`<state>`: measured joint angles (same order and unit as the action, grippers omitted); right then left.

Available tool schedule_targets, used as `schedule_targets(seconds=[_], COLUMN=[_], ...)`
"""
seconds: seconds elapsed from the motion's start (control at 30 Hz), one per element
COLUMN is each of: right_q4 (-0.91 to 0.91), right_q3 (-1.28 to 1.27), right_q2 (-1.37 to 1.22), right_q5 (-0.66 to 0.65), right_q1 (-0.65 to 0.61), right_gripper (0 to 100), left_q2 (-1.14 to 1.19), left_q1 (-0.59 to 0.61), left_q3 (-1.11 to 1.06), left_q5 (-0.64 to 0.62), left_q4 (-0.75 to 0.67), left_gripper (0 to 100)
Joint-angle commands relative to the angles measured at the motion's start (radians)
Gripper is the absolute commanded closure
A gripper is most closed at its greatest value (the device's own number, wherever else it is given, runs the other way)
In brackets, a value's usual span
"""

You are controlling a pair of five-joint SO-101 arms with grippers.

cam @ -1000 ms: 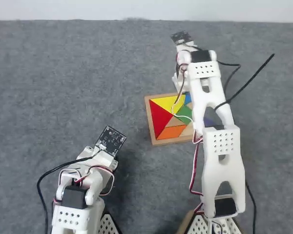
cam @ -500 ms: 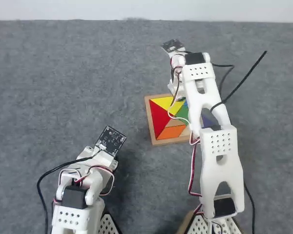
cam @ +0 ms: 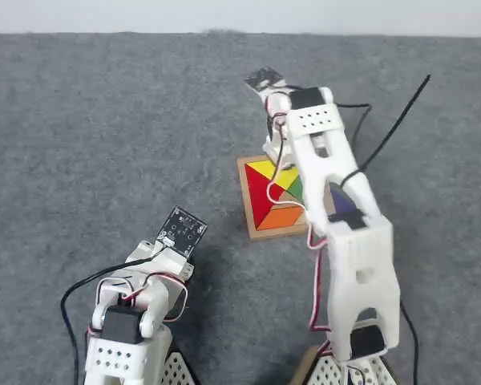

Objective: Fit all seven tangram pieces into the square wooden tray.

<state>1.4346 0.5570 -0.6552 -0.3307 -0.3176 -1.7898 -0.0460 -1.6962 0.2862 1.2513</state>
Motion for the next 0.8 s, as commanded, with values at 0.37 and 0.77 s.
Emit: schedule_targets(seconds=[0.37,0.77], right_q4=[-0.598,-0.601], right_q3=[-0.775,-0.601], right_q2=[0.519,0.282], right_q5=[0.446,0.450], right_q1=[0.203,0.183], right_gripper=[72.3,74.5], left_q2=[-0.012,-0.012], left_q1=[0.008,0.008], left_q3=[0.013,0.013], left_q5=[0.011,0.011], left_q4=[0.005,0.005], left_gripper=[90,90])
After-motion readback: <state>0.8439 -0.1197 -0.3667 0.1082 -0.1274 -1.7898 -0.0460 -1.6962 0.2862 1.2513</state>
